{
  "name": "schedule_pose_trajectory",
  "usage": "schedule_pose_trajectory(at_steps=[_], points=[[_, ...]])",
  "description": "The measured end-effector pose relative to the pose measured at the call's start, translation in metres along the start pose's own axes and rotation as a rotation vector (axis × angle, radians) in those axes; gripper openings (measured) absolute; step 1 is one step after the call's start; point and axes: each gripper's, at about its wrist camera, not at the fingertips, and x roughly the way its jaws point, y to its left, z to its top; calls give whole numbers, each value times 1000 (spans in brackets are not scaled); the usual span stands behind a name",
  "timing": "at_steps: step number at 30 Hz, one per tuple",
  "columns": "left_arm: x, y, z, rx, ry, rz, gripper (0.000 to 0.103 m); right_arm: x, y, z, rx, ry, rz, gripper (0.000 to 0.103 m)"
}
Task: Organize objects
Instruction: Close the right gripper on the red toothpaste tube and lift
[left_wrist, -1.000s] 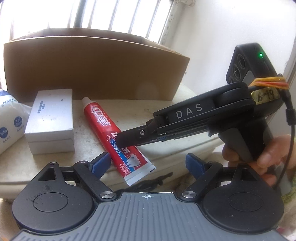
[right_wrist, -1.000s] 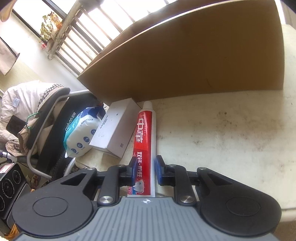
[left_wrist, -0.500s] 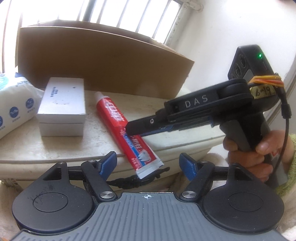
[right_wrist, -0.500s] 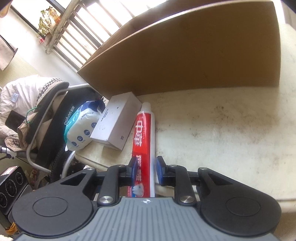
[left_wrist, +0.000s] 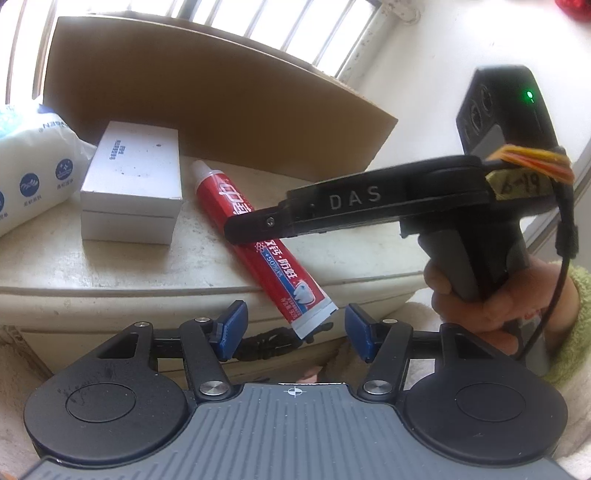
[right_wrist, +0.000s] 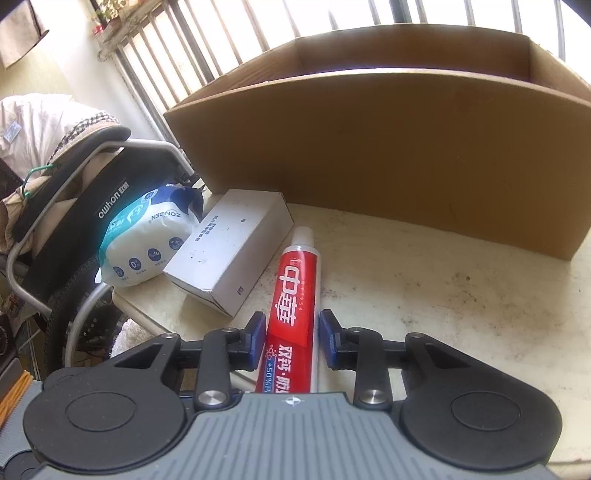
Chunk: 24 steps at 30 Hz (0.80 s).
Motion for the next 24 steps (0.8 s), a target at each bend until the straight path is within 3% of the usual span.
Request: schedule_pose_trajectory(at_steps=[9, 14, 24], points=[[28, -15, -2, -3, 15, -31, 55, -15, -8, -18, 101, -20, 21, 32], [45, -20, -5, -33, 37, -18, 43, -24, -16, -31, 176, -37, 59, 31], [61, -22, -11, -39, 35, 6, 36, -23, -45, -53, 409, -33, 245, 33]])
